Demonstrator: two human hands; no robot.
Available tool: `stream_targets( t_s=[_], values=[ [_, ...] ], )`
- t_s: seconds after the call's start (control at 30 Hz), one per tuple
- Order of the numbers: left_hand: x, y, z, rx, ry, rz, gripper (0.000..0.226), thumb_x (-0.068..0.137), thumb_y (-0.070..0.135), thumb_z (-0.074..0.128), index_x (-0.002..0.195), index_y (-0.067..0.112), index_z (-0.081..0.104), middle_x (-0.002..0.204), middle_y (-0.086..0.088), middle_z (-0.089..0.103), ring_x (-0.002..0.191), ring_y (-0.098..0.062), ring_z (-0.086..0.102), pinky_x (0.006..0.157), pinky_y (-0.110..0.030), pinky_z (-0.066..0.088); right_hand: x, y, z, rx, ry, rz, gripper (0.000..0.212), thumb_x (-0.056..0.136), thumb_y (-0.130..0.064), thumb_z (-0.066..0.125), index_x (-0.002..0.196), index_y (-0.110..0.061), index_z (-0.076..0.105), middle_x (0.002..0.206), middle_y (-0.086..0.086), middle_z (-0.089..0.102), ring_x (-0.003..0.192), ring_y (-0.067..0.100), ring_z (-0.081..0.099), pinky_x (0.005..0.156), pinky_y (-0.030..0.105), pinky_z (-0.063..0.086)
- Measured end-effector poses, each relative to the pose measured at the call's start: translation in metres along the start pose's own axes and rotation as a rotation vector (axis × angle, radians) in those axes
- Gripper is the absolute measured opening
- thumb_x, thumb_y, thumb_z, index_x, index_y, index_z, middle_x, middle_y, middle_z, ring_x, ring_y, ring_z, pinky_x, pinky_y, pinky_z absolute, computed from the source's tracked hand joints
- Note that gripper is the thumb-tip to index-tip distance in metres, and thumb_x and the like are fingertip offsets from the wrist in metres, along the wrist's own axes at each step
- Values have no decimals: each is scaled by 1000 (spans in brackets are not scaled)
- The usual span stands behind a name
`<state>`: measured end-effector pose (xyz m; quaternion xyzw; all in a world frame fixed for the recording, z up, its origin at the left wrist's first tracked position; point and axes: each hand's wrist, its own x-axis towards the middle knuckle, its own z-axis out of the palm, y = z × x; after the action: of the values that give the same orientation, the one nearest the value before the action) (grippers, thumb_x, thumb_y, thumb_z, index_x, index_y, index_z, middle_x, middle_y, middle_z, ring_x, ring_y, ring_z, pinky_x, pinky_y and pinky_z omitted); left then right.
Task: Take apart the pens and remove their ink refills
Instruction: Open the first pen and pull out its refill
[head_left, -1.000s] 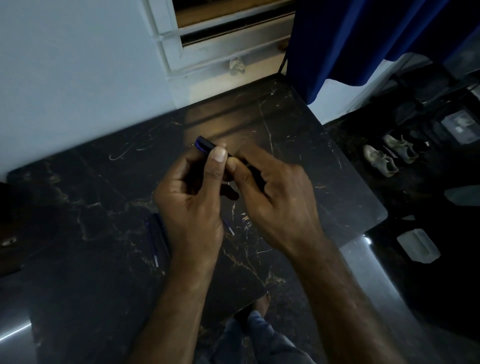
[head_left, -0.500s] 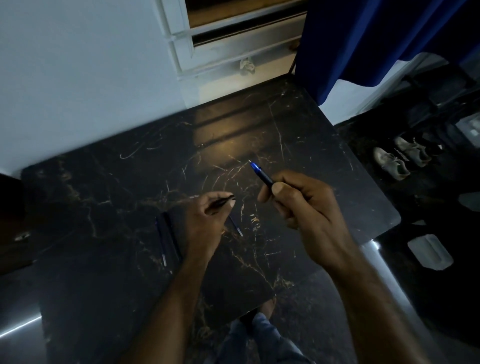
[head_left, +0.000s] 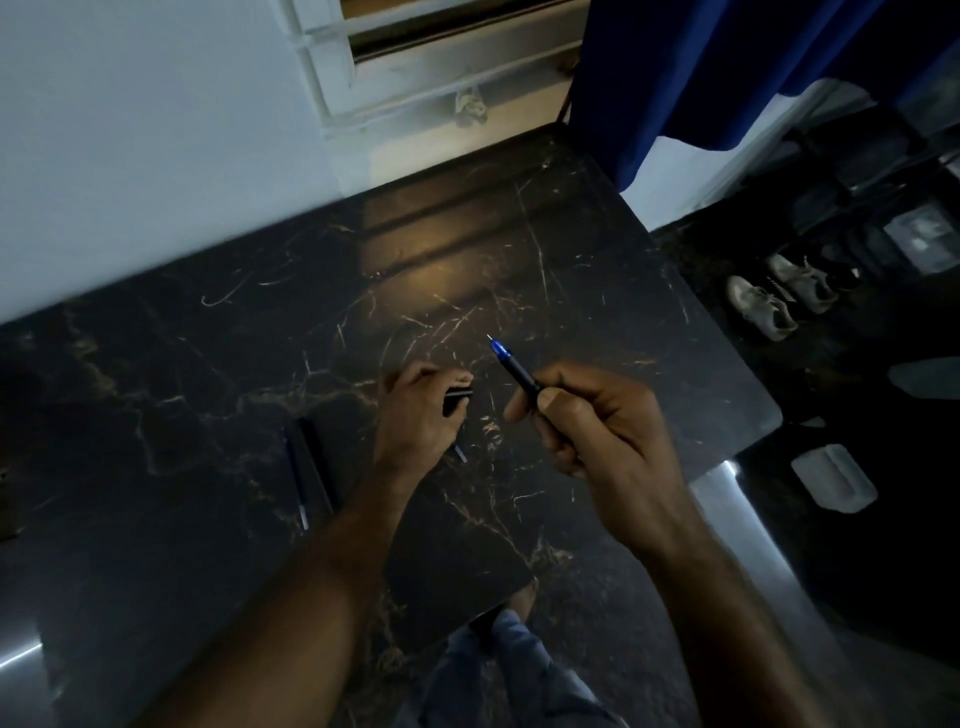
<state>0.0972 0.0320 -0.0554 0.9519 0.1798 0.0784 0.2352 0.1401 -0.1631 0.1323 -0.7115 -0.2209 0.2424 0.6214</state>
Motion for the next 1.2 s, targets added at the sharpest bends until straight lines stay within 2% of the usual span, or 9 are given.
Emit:
stream_targets(
  t_s=[0.1, 0.17, 0.23, 0.3, 0.47, 0.63, 0.8, 0.97, 1.2],
  values=[
    [1, 21, -28, -198, 68, -72, 30, 96, 25, 81, 125, 21, 75, 112, 8, 75, 106, -16, 68, 97, -42, 53, -3, -1, -7, 34, 1, 28, 37, 98, -36, 49, 91, -12, 76, 64, -5, 52, 54, 9, 44, 54, 33, 36],
    [6, 42, -65, -717, 99, -173, 25, 100, 24, 73, 124, 24, 76, 103, 15, 76, 90, -6, 70, 81, -28, 58, -3, -4, -14, 67, -17, 50, 32, 100, -33, 53, 92, -14, 77, 65, -2, 53, 54, 10, 46, 52, 31, 38],
    [11, 64, -111, -1249, -115, -37, 31, 103, 26, 66, 130, 15, 75, 103, 6, 76, 88, -11, 72, 76, -27, 59, -1, -7, -22, 142, -62, 84, 27, 105, -25, 54, 95, -12, 76, 67, 1, 55, 53, 10, 46, 49, 25, 38],
    [12, 87, -148, -1460, -340, 125, 36, 106, 27, 63, 135, 7, 72, 99, -1, 72, 87, -17, 70, 72, -31, 60, 2, -13, -29, 237, -115, 93, 27, 108, -21, 50, 98, -11, 74, 67, 4, 56, 49, 10, 43, 45, 21, 35],
    [27, 116, -179, -1241, -306, 214, 20, 107, 13, 63, 120, 6, 77, 76, 4, 66, 66, -10, 64, 51, -26, 54, 9, -27, -36, 285, -161, 56, 30, 104, -33, 55, 99, -8, 71, 66, 2, 53, 47, 5, 38, 45, 18, 34],
    [30, 123, -176, -1127, -63, 211, 13, 104, 4, 68, 109, 12, 78, 80, 0, 73, 55, -9, 62, 40, -23, 49, 12, -30, -34, -83, 31, -178, 22, 108, -25, 53, 103, -14, 71, 69, -9, 53, 56, -1, 49, 57, 10, 37],
    [17, 143, -158, -1185, 165, 60, 17, 105, 5, 69, 88, 6, 68, 71, 4, 72, 48, -6, 63, 38, -21, 48, 13, -37, -28, -521, 174, -316, 15, 110, -25, 56, 117, -23, 70, 88, -17, 62, 72, -2, 59, 65, 11, 43],
    [23, 138, -162, -1101, 60, 43, 31, 108, 18, 66, 82, 4, 59, 57, -10, 62, 41, -13, 57, 41, -24, 47, 10, -37, -29, -639, 223, -315, 27, 108, -24, 58, 122, -9, 76, 91, -22, 58, 73, -12, 54, 68, 6, 41],
    [24, 149, -159, -1057, 191, -5, 47, 107, 24, 67, 66, 13, 47, 51, -17, 43, 39, -31, 42, 45, -30, 41, 13, -31, -26, -634, 285, -342, 25, 105, -18, 67, 121, -3, 77, 101, -10, 67, 86, -12, 57, 74, 4, 45]
  ],
)
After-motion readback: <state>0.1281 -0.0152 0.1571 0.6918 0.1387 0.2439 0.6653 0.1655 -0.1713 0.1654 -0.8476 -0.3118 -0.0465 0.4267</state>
